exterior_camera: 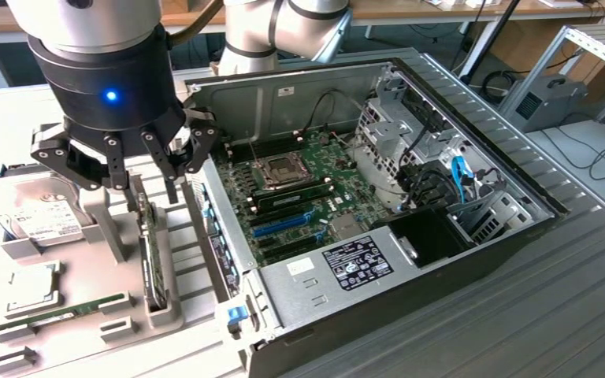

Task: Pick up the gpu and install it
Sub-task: 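Pick up the gpu and move the gpu toward the slot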

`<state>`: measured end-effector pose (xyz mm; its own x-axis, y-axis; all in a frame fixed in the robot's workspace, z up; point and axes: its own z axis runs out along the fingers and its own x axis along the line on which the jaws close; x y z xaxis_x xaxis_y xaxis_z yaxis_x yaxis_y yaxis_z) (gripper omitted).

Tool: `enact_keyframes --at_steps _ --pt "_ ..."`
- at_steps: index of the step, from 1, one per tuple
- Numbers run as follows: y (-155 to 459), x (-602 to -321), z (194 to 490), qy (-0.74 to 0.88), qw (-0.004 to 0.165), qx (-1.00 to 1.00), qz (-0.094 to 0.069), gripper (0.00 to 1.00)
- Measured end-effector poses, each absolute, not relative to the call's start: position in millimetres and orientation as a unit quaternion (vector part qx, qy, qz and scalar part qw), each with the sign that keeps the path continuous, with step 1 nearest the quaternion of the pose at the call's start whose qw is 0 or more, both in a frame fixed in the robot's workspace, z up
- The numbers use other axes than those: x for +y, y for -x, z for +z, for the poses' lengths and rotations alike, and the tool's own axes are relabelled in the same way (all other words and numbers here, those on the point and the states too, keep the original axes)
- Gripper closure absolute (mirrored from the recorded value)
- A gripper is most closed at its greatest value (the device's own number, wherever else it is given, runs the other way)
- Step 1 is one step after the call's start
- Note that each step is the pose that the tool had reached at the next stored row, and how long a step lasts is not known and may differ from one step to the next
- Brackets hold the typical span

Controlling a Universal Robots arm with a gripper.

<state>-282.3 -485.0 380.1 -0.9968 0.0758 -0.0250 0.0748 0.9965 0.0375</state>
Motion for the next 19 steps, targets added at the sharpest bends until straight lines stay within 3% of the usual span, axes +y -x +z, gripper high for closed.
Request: enact_keyframes --at_steps 19 --pt "289.6 -485.0 375.7 -0.038 0.013 0.999 0.018 0.58"
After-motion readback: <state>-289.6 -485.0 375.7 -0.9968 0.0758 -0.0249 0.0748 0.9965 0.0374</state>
